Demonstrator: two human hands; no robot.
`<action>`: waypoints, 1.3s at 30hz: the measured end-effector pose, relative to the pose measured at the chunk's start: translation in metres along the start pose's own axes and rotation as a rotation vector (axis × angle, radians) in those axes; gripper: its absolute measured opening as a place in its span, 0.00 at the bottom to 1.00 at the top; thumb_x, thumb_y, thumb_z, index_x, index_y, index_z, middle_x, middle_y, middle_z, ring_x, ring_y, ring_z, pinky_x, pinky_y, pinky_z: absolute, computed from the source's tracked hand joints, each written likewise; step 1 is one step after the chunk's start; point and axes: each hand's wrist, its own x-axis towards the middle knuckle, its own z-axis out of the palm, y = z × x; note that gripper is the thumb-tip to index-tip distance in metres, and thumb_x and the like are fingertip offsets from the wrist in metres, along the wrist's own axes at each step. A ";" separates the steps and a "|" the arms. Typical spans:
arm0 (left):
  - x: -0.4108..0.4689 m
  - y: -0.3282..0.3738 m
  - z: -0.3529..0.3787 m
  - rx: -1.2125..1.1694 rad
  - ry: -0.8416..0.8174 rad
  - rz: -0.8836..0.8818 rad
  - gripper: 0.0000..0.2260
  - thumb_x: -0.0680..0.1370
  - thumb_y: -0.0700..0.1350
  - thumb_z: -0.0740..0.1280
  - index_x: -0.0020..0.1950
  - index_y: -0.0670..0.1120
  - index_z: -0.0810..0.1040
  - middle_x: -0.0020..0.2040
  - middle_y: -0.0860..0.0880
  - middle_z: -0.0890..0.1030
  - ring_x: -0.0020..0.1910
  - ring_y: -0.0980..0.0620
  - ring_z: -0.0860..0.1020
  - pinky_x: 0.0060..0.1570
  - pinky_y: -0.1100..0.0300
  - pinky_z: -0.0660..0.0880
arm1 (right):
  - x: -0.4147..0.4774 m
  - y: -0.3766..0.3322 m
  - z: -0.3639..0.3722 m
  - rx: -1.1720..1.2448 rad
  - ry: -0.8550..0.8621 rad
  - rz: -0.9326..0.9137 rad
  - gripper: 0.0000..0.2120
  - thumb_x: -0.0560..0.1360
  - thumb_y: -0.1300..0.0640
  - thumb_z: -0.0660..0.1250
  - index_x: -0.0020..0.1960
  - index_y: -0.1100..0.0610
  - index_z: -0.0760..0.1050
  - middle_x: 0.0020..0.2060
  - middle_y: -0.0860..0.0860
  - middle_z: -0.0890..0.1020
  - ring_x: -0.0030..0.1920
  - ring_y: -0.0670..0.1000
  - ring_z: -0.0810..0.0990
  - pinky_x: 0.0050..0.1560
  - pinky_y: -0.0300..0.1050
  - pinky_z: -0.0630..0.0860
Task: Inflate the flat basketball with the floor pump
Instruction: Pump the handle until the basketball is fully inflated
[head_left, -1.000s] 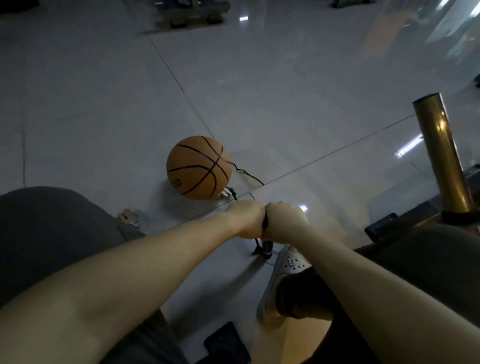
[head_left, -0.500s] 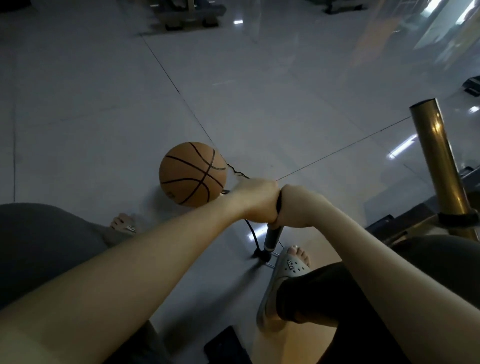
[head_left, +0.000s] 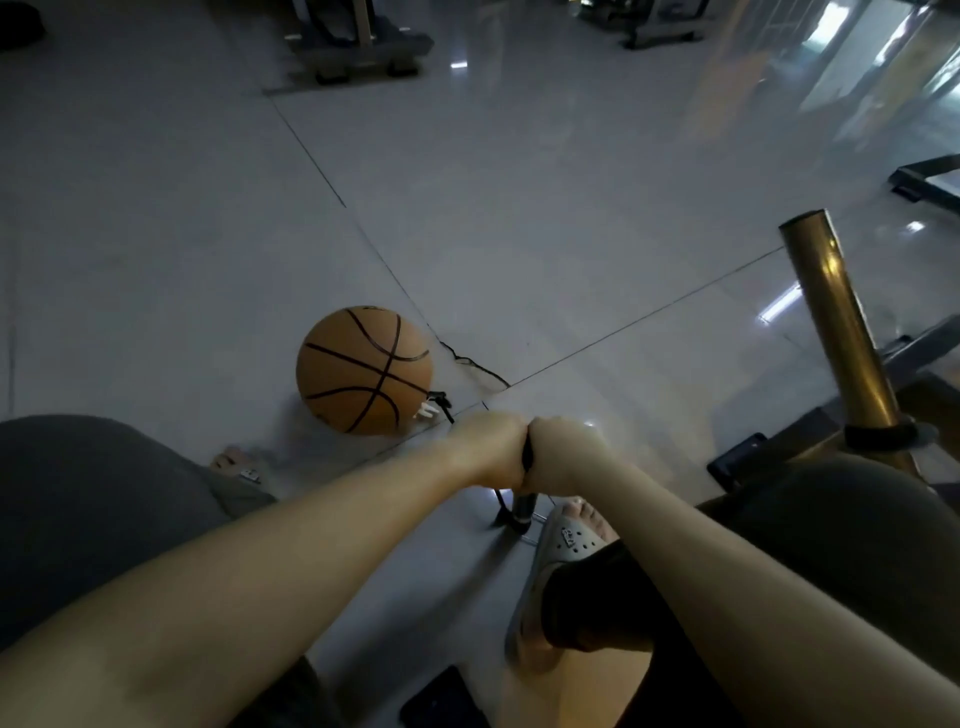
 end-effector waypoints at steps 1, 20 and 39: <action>-0.004 0.001 -0.017 -0.007 -0.005 0.021 0.05 0.72 0.43 0.70 0.44 0.47 0.76 0.34 0.51 0.75 0.35 0.47 0.77 0.31 0.59 0.70 | -0.007 0.001 -0.012 0.030 0.058 -0.007 0.11 0.67 0.48 0.74 0.42 0.53 0.76 0.32 0.47 0.74 0.31 0.48 0.74 0.34 0.40 0.71; 0.023 -0.019 0.031 0.014 0.052 0.051 0.05 0.73 0.46 0.67 0.40 0.50 0.71 0.38 0.48 0.79 0.39 0.45 0.80 0.33 0.57 0.70 | 0.021 0.004 0.023 -0.089 0.071 -0.072 0.05 0.72 0.53 0.65 0.45 0.55 0.74 0.42 0.51 0.81 0.43 0.55 0.81 0.39 0.44 0.74; -0.017 -0.004 -0.068 -0.027 -0.026 0.014 0.09 0.73 0.39 0.65 0.33 0.46 0.69 0.29 0.48 0.70 0.27 0.49 0.67 0.27 0.60 0.61 | -0.020 0.012 -0.064 -0.001 0.078 -0.047 0.12 0.70 0.54 0.68 0.35 0.55 0.66 0.30 0.49 0.72 0.29 0.50 0.70 0.32 0.43 0.69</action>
